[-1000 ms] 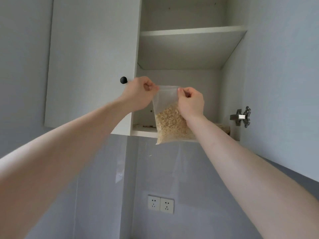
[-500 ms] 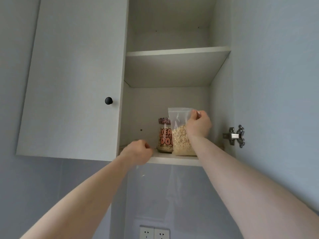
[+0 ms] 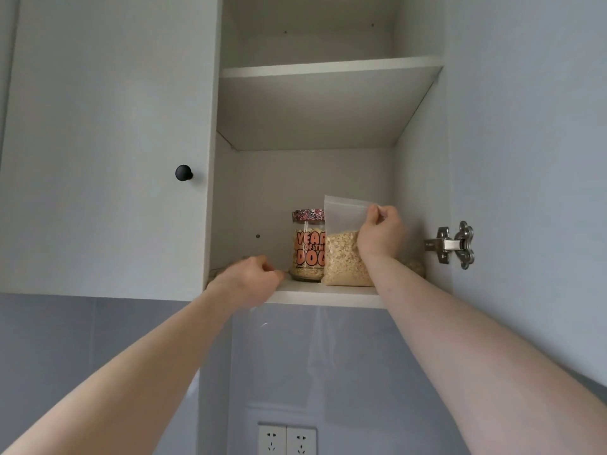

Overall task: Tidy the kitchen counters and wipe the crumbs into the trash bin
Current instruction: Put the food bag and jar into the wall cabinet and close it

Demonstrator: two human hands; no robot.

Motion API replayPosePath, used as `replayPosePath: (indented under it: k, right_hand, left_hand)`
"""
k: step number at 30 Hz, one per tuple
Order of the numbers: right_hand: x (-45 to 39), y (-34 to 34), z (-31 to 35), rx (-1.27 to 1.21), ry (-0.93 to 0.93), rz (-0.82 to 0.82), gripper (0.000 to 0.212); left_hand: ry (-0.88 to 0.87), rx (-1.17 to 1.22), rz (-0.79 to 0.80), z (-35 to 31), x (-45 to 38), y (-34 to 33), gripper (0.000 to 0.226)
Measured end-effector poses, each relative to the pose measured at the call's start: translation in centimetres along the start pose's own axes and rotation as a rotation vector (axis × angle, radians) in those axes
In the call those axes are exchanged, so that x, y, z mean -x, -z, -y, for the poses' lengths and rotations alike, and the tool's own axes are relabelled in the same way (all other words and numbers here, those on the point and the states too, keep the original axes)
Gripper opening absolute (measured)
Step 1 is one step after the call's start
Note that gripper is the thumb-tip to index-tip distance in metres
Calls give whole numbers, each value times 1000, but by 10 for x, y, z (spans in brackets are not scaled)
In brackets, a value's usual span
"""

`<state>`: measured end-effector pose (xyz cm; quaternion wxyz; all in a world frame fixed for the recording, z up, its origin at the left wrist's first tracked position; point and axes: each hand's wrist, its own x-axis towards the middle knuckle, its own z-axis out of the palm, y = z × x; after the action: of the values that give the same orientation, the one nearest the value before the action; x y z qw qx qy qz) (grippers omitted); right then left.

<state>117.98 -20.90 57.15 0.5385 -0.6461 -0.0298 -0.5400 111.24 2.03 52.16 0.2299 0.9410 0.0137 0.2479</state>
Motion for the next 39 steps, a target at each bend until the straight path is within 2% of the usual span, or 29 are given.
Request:
replayPosePath:
  k: [4,6,9,12,16,20,24,28,31,34,39]
  right_hand:
    - [11,4,9,58,-9,76,37]
    - [15,7,16,29,40,68,58]
    - [26,22,23,20,123,64,69]
    - [52,46,18,111,249,197,64]
    - [79,72,3,361,389,429,43]
    - [98,72,-3,588,540,427,28]
    - [110,71,-4,641,577,393,36]
    - [132,84,-12,678,616,400,41]
    - [150,96,-21,710,678,423,50]
    - [153,96,-19,709,648,392,52]
    - [156,97,-16,767,624,427,58]
  left_hand:
    - [0,-33,-16,-1,4,0,35]
    - [-2,-39,-13,-2,6,2,33]
    - [-10,-47,-14,-2,8,2,31]
    - [-29,-57,-36,-1,8,1,29]
    - [-34,-68,-65,-3,11,0,29]
    - [-50,-67,-169,-4,20,-1,25]
    - [-162,-121,-351,-3,38,-10,25]
    - [-380,-32,-433,18,67,-37,43]
    - [-503,-63,-448,37,91,-51,55]
    - [-491,-114,-413,43,99,-52,73]
    - [-357,-220,-317,30,107,-56,98]
